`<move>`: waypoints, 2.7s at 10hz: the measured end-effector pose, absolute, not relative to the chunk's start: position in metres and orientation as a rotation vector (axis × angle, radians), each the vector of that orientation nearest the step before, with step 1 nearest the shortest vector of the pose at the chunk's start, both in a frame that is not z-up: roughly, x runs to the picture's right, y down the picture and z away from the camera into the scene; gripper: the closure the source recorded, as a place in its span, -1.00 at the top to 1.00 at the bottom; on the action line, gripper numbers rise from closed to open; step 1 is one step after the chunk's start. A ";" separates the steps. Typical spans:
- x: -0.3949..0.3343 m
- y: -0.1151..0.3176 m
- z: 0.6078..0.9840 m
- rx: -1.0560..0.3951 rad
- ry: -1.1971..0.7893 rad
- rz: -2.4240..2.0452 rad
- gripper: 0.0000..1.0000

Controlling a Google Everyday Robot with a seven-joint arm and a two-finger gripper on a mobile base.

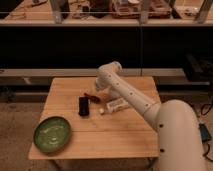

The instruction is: Drag the pepper across the table

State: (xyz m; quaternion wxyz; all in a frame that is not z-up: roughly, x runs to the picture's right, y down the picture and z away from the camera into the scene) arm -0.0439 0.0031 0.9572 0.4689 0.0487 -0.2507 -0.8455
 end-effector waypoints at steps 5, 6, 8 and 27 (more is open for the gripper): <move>-0.049 0.015 0.960 0.103 -0.638 -2.103 0.10; -0.052 0.018 0.960 0.103 -0.647 -2.111 0.10; -0.059 0.026 0.962 0.096 -0.667 -2.129 0.10; -0.067 0.048 0.963 0.081 -0.729 -2.143 -0.36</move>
